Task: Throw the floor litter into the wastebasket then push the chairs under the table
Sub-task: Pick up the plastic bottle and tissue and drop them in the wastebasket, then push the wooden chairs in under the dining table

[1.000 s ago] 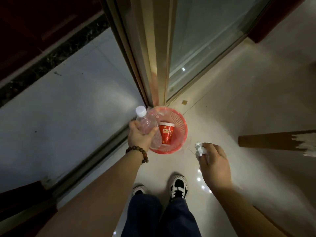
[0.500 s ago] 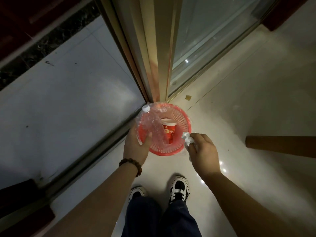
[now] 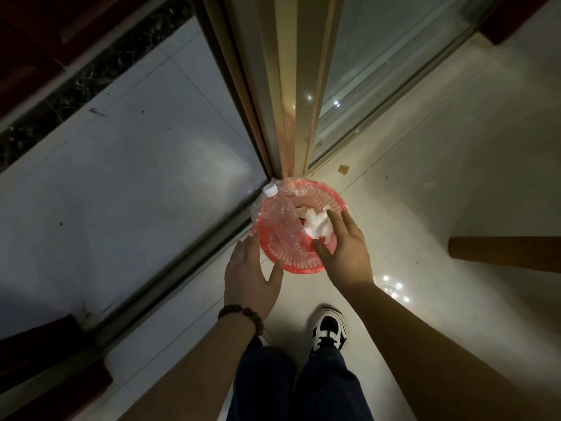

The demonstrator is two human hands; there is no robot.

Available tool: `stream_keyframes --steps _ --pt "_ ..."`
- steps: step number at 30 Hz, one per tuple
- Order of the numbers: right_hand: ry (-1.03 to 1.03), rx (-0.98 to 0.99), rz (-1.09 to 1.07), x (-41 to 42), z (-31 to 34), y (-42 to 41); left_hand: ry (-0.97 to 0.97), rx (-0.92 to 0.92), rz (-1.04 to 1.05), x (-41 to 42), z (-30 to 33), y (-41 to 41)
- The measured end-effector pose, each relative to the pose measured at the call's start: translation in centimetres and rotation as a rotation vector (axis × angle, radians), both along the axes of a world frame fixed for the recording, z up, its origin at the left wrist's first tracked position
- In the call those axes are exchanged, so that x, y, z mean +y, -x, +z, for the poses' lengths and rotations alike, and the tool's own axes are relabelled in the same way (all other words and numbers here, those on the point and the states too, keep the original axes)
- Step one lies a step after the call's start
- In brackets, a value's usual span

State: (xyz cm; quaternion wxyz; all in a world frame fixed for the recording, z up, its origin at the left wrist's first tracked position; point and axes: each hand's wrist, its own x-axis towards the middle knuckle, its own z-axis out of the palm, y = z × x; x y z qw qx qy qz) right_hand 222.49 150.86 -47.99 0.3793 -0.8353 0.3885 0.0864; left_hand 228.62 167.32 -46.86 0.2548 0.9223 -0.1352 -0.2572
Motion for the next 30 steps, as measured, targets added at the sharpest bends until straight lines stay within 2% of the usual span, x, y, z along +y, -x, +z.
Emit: stream_keyframes --steps 5,12,20,30 --pt "0.043 0.001 0.016 0.1 5.8 2.3 -0.047 -0.079 -0.097 -1.0 5.6 -0.5" --pt "0.111 -0.037 -0.010 -0.2 20.5 5.7 -0.062 -0.148 -0.239 -2.5 19.7 0.7" --pt "0.222 -0.056 -0.176 0.3 35.5 11.8 -0.027 -0.199 -0.384 -4.0 33.5 3.6" --pt "0.406 -0.045 -0.520 2.6 43.6 19.5 0.085 -0.261 -0.712 -7.1 41.4 7.7"
